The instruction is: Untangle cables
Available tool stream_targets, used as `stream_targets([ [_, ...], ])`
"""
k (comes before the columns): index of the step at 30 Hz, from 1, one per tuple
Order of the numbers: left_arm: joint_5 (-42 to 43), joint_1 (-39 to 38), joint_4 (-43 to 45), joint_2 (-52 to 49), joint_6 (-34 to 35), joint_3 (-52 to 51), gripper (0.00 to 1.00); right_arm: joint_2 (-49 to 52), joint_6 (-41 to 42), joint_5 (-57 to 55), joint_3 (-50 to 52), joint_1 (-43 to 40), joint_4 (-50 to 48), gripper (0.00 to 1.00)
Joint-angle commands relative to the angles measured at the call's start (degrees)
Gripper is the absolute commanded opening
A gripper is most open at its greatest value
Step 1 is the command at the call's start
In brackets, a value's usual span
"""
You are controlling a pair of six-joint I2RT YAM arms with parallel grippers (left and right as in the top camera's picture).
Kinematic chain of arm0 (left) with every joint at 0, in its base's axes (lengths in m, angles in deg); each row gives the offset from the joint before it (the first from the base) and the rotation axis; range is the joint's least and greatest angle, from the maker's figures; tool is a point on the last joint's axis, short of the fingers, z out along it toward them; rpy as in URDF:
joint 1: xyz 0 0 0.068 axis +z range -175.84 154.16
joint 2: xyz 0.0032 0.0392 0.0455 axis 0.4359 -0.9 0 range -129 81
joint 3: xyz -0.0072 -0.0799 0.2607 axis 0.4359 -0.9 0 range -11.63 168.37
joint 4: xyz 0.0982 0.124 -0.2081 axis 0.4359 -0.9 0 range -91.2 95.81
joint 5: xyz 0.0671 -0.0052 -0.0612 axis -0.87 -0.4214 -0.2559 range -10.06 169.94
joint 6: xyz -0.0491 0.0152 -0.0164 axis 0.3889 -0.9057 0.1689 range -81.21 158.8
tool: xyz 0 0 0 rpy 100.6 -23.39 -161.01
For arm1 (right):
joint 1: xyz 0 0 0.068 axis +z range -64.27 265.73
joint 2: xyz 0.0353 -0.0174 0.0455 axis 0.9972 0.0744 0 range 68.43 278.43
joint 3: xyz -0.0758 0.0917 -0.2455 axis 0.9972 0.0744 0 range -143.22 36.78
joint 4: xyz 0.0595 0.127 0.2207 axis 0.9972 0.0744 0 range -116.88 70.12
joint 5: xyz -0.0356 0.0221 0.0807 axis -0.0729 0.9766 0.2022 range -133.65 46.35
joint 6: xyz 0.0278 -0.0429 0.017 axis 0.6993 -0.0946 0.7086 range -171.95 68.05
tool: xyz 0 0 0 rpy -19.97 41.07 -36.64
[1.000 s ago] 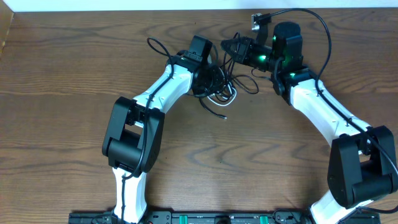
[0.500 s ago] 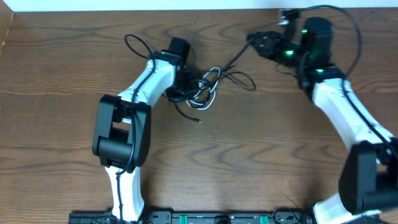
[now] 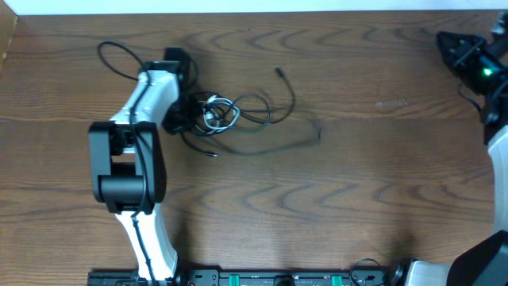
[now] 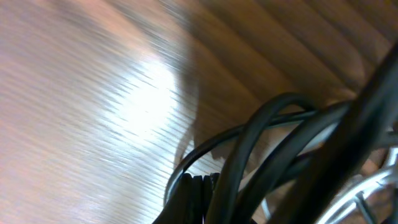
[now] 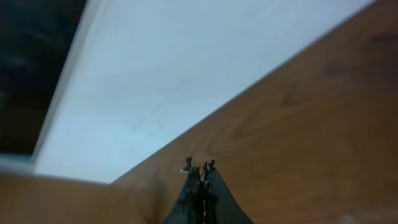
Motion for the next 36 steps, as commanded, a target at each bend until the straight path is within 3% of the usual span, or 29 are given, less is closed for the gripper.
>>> stream_targets([
  [1, -3.23, 2.49, -0.57, -0.42, -0.52, -0.02, 0.07, -0.72, -3.80, -2.05, -0.90, -2.45, 3.08, 0.02],
  [6, -0.61, 3.17, -0.33, -0.42, -0.55, -0.07, 0.07, -0.59, -9.05, -1.81, -0.90, -0.59, 9.20, 0.01],
  [10, 3.89, 2.40, 0.81, -0.44, -0.55, -0.09, 0.07, 0.42, -16.74, -1.99, -0.87, 6.43, 13.79, 0.37],
  [12, 5.09, 2.27, 1.16, -0.44, -0.55, -0.13, 0.07, 0.96, -18.60, -2.29, -0.87, 10.10, 15.28, 0.44],
  [17, 8.46, 2.14, 1.62, -0.44, -0.55, -0.13, 0.07, 3.21, -23.08, -3.45, -0.87, 20.74, 17.49, 0.49],
  [22, 10.97, 1.99, 2.27, -0.44, -0.57, -0.13, 0.07, 6.12, -23.74, -5.64, -0.87, 30.45, 12.44, 0.52],
  [31, 20.00, 0.83, 3.72, -0.44, -0.55, -0.13, 0.07, 13.33, -27.85, -9.03, -0.87, 44.50, 11.06, 0.66],
  [32, 20.94, 0.79, 3.76, -0.44, -0.55, -0.13, 0.10, 14.53, -28.52, -9.05, -0.87, 46.10, 10.80, 0.67],
  [35, 21.20, 0.83, 3.74, -0.44, -1.53, -0.13, 0.61, 17.42, -29.38, -9.05, -0.87, 48.83, 9.20, 0.67],
  [36, 21.22, 0.90, 3.69, -0.42, -2.38, -0.11, 0.65, 18.32, -29.38, -9.05, -0.87, 49.62, 8.52, 0.67],
])
